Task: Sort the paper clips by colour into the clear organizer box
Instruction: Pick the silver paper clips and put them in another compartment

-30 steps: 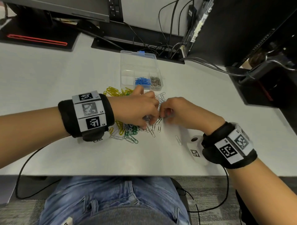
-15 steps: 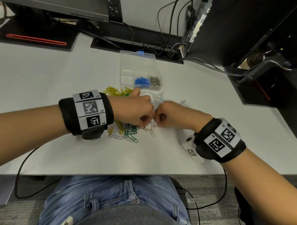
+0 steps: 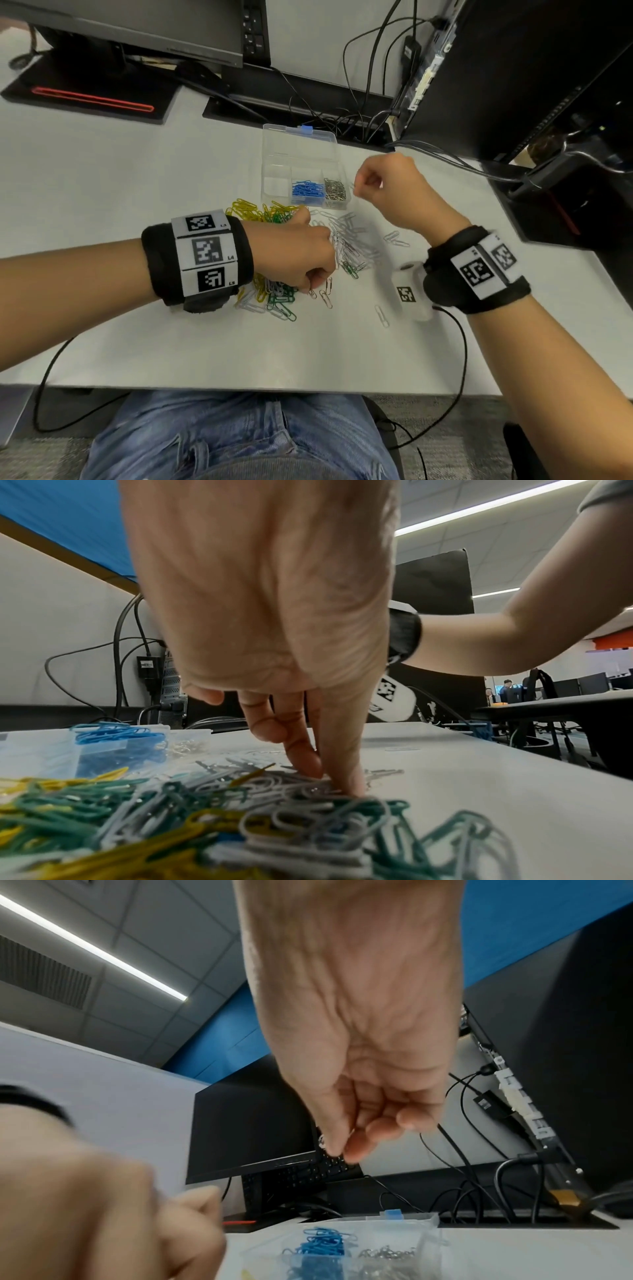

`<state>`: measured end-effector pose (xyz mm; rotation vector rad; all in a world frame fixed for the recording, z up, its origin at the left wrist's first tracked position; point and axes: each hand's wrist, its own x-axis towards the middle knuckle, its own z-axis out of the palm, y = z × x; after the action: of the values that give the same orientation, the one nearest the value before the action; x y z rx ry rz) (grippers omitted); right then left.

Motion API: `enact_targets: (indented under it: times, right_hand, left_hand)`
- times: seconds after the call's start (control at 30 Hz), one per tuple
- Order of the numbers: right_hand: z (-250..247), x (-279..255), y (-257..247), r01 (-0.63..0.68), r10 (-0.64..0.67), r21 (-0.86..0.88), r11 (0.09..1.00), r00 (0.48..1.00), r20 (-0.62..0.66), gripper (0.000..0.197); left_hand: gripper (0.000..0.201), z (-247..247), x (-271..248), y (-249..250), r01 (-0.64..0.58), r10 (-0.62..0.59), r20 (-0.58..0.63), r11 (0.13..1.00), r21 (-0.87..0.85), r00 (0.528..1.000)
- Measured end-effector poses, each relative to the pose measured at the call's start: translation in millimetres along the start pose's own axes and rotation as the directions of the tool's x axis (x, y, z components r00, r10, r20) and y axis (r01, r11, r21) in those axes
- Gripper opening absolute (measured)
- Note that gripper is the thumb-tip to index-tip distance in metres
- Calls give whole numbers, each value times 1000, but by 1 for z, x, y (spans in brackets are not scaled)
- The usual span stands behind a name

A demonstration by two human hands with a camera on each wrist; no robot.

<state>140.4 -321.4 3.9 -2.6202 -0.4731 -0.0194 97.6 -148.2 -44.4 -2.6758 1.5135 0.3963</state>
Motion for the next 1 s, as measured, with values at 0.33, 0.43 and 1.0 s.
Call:
enact_targets:
  times: [0.33,0.43,1.0]
  right_hand:
    - [15,33,8,-156,157,-33,987,987,25,5]
    - [6,4,3,-90,102,-75,993,979,175,12]
    - [30,-44,9,-98,212,-277,956,882,421,15]
  left_hand:
    - [12,-3,-3,7,-7,7,2,999,53,1000]
    - [13,-2,-4,6,-6,5,27,999,40,1000]
    - [6,-51,25,-57,203,-355,-246,851,-485,902]
